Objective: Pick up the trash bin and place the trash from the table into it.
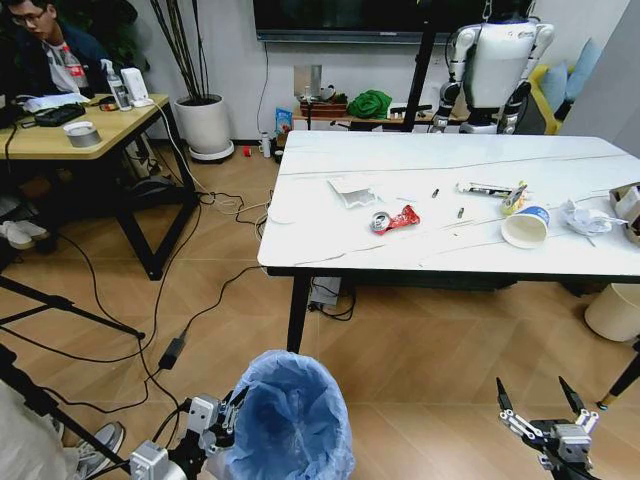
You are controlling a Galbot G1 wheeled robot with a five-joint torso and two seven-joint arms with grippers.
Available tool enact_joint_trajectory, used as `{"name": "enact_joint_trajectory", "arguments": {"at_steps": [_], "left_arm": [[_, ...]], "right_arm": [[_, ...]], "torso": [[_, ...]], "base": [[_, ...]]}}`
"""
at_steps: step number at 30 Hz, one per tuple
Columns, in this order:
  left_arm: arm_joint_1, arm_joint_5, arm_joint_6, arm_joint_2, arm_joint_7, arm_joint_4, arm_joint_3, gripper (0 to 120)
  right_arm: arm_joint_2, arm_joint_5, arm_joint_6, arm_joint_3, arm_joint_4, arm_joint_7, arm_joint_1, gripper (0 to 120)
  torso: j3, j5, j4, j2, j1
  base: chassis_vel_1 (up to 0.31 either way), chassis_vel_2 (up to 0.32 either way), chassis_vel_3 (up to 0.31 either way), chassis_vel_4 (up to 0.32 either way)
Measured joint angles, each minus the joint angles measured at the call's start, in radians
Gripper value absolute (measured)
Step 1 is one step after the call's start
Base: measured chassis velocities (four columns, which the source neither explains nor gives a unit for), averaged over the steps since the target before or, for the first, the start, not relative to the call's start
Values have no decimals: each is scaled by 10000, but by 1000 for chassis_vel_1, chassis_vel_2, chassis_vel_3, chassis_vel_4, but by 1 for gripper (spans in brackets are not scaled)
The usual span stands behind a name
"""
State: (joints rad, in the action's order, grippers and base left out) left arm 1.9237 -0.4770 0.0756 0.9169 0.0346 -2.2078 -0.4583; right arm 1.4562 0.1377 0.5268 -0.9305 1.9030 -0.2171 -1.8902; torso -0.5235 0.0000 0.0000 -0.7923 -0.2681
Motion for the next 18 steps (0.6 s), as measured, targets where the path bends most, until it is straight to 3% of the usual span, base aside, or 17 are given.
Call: {"name": "enact_joint_trajectory", "arguments": {"at_steps": [18], "left_arm": [[174,39,-17,98,-22,-198,-70,0]], "right_arm": [[-82,52,43,-40,72,-85,-21,100]], "torso": [[-473,1,-1,-799,-330]], "base": [[0,0,0,0]]}}
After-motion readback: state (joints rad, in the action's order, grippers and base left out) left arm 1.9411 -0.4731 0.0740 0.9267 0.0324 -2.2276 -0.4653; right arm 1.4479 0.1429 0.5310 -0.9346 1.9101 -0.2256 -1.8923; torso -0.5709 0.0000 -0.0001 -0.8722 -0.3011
